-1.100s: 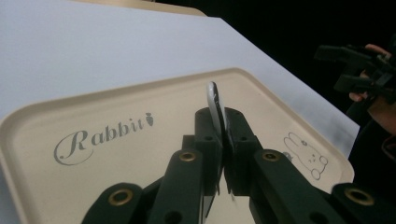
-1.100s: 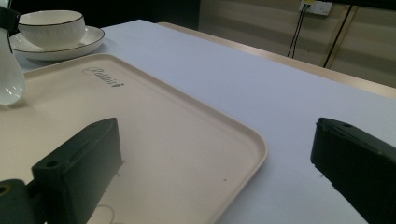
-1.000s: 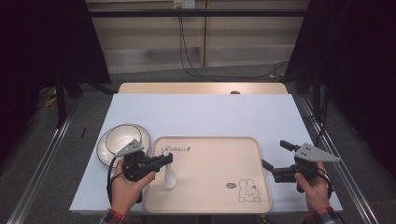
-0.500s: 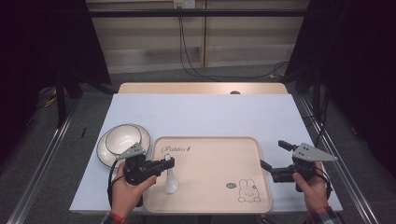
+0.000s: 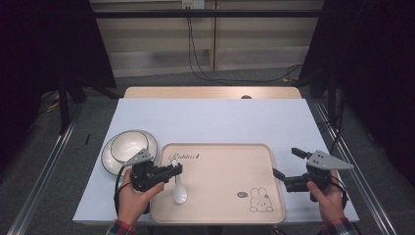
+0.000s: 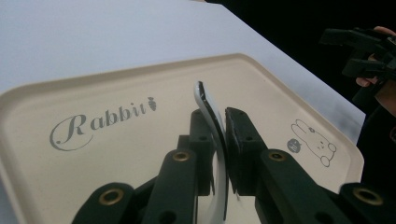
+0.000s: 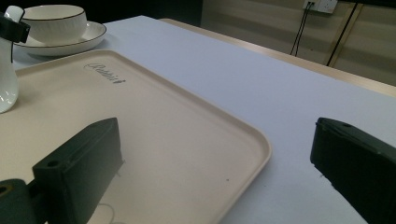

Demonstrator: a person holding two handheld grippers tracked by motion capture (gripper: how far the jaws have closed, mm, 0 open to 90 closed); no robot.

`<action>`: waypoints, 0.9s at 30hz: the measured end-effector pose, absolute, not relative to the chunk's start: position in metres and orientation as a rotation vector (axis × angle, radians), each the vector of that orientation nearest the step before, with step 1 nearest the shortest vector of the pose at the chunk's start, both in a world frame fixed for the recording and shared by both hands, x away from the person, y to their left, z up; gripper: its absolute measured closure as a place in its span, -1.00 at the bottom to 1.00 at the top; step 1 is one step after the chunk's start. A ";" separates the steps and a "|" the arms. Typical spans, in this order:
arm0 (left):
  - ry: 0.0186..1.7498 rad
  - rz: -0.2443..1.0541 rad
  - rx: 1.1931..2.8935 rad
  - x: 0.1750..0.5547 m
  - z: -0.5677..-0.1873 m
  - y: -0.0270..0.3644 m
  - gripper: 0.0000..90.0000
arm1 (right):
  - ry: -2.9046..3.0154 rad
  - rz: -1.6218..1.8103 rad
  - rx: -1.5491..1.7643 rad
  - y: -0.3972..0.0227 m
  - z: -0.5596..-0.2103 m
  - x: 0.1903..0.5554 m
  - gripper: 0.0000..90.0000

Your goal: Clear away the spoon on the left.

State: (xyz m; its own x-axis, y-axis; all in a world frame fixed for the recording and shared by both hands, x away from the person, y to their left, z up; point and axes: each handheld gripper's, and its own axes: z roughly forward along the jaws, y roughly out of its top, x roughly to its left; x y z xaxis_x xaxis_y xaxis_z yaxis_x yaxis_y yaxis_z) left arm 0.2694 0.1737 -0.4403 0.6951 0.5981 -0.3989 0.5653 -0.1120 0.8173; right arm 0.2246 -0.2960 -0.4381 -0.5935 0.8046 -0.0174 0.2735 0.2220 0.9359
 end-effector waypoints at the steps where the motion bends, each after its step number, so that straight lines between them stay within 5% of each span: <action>1: 0.927 0.043 1.778 0.270 -0.441 0.174 0.80 | 1.990 1.365 0.993 -0.296 -0.438 0.225 -0.96; 27: 0.972 0.115 1.822 0.290 -0.462 0.173 0.57 | 2.001 1.360 0.985 -0.295 -0.438 0.223 -0.96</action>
